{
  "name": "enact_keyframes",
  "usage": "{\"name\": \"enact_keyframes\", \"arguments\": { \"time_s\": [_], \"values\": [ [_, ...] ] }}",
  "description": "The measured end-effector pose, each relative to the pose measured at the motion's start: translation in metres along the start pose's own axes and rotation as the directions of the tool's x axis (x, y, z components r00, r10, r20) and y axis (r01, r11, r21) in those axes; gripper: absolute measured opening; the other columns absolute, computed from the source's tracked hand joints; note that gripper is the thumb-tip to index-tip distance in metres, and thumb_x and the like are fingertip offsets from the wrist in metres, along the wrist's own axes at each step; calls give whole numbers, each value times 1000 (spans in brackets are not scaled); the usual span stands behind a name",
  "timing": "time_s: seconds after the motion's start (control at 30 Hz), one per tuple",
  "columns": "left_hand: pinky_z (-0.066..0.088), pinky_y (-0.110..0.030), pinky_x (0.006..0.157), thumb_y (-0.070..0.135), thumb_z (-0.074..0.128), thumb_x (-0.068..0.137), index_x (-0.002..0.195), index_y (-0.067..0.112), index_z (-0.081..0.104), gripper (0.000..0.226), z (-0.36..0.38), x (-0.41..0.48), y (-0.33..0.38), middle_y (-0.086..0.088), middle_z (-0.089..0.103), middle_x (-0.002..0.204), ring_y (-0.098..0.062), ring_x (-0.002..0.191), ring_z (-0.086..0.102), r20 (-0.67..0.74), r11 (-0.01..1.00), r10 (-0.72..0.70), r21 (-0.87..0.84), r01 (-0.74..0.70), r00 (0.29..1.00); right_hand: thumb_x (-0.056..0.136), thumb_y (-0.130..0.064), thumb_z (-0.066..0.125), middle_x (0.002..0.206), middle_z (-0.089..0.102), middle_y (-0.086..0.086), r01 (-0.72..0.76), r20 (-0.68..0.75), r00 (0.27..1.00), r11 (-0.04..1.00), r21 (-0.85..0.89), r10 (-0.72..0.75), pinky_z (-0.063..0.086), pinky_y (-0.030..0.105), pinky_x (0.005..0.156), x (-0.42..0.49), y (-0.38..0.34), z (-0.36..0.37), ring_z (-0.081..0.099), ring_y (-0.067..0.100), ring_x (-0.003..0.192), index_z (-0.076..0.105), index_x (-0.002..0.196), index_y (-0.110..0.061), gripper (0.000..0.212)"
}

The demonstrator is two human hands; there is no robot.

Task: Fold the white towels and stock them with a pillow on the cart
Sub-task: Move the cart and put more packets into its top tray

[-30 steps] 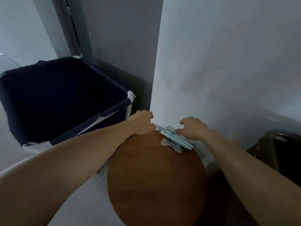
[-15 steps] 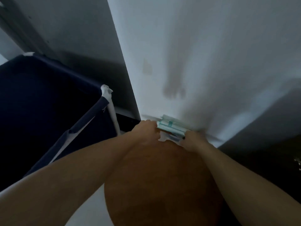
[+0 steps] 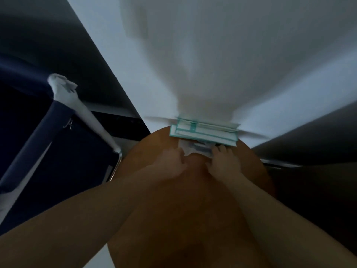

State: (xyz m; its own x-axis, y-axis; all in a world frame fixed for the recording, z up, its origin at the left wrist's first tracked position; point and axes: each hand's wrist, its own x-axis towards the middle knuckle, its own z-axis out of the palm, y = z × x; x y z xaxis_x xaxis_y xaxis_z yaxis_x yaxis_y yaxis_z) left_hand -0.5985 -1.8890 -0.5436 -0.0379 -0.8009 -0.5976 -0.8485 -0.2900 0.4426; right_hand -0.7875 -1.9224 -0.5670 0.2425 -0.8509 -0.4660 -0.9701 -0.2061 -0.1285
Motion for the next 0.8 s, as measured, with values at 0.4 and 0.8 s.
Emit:
{"name": "enact_keyframes", "arguments": {
  "time_s": [0.4,0.8],
  "values": [
    [49,-33,90,31,61,92,128,9,60,43,-2,30,-4,-9,64,124,-24,111,60,-164,997,63,-31,-69,984,80,-36,69,142,50,15,153,-280,946,987,-57,-163,37,49,103,63,9,-19,47,37,127,50,140,-9,68],
    [51,-39,88,25,60,89,114,10,65,31,2,34,6,-9,66,114,-27,105,61,-219,999,26,-34,-35,975,65,-17,84,94,68,19,264,-259,906,925,-275,-336,52,44,66,72,13,16,64,40,79,70,113,-6,51]
  ]
}}
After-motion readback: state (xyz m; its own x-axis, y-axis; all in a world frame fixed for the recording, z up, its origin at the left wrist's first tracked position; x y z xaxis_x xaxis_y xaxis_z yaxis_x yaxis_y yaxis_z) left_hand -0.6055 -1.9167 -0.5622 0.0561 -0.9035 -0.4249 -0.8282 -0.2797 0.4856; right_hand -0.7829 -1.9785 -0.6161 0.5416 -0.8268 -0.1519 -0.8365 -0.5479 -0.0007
